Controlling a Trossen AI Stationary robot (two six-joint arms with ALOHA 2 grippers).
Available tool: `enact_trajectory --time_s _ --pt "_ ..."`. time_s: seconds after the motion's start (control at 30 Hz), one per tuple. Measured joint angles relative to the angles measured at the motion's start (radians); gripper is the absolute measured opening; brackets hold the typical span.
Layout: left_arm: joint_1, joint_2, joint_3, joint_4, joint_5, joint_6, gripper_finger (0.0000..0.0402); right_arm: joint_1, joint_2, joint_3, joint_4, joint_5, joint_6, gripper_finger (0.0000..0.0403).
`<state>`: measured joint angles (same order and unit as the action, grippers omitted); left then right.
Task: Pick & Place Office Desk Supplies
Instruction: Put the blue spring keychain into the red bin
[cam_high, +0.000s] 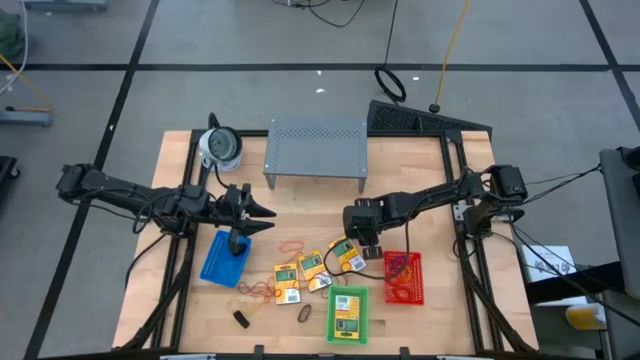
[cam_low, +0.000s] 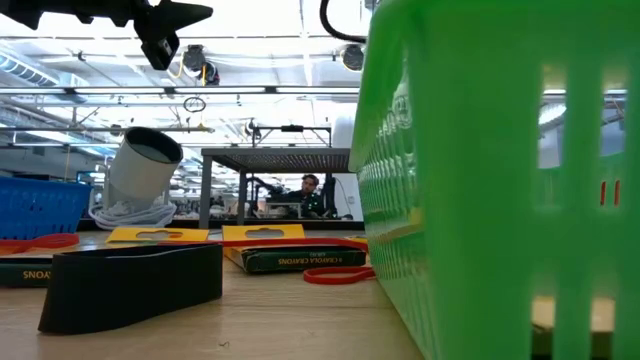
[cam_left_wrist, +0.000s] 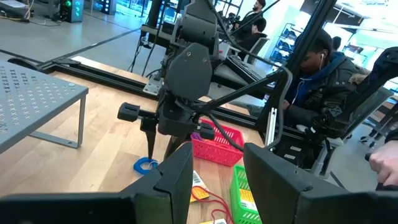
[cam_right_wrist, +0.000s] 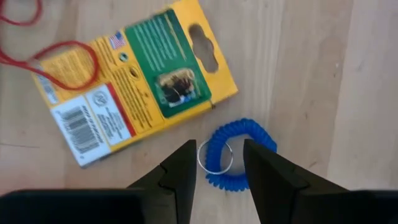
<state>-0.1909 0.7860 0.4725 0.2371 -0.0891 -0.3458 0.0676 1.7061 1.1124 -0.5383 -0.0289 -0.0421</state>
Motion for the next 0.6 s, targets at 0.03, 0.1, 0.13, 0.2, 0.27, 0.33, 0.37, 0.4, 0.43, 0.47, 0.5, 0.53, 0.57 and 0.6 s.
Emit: enact_trajectory --time_s 0.03,0.1,0.13,0.2,0.27,0.33,0.37,0.4,0.43,0.47,0.5,0.53,0.57,0.6 --pt "0.000 0.000 0.000 0.000 0.000 0.000 0.0152 -0.002 0.000 -0.009 0.006 0.000 0.001 0.0122" --pt "0.000 0.000 0.000 0.000 0.000 0.000 0.0152 -0.006 0.000 -0.025 0.014 -0.001 0.003 0.0122" --pt "0.000 0.000 0.000 0.000 0.000 0.000 0.0152 -0.009 0.000 -0.034 0.018 -0.001 0.004 0.0122" --pt "0.000 0.000 0.000 0.000 0.000 0.000 0.0152 -0.009 0.000 -0.052 0.029 -0.001 0.004 0.0120" --pt "0.000 0.000 0.000 0.000 0.000 0.000 0.0152 -0.009 0.000 -0.073 0.060 -0.002 0.005 0.0119" --pt "0.000 0.000 0.000 0.000 0.000 0.000 0.0152 -0.009 0.000 -0.094 0.092 -0.003 0.021 0.0119" --pt "0.000 0.000 0.000 0.000 0.000 0.000 0.0152 -0.009 0.000 -0.106 0.106 -0.003 0.027 0.0119" --pt "0.000 0.000 0.000 0.000 0.000 0.000 0.0152 -0.009 0.000 -0.117 0.121 -0.003 0.029 0.0119" --pt "0.000 0.000 0.000 0.000 0.000 0.000 0.0152 -0.009 0.000 -0.130 0.140 -0.003 0.029 0.0118" --pt "0.000 0.000 0.000 0.000 0.000 0.000 0.0152 -0.009 0.000 -0.144 0.161 -0.003 0.029 0.0118" --pt "0.000 0.000 0.000 0.000 0.000 0.000 0.0152 -0.009 -0.001 -0.157 0.181 -0.003 0.030 0.0118" --pt "0.000 0.000 0.000 0.000 0.000 0.000 0.0152 -0.009 -0.002 -0.167 0.194 -0.003 0.032 0.0118" --pt "0.000 0.000 0.000 0.000 0.000 0.000 0.0152 -0.009 -0.003 -0.174 0.202 -0.003 0.035 0.0118" --pt "0.000 0.000 0.000 0.000 0.000 0.000 0.0152 -0.009 -0.004 -0.179 0.205 -0.003 0.038 0.0118"
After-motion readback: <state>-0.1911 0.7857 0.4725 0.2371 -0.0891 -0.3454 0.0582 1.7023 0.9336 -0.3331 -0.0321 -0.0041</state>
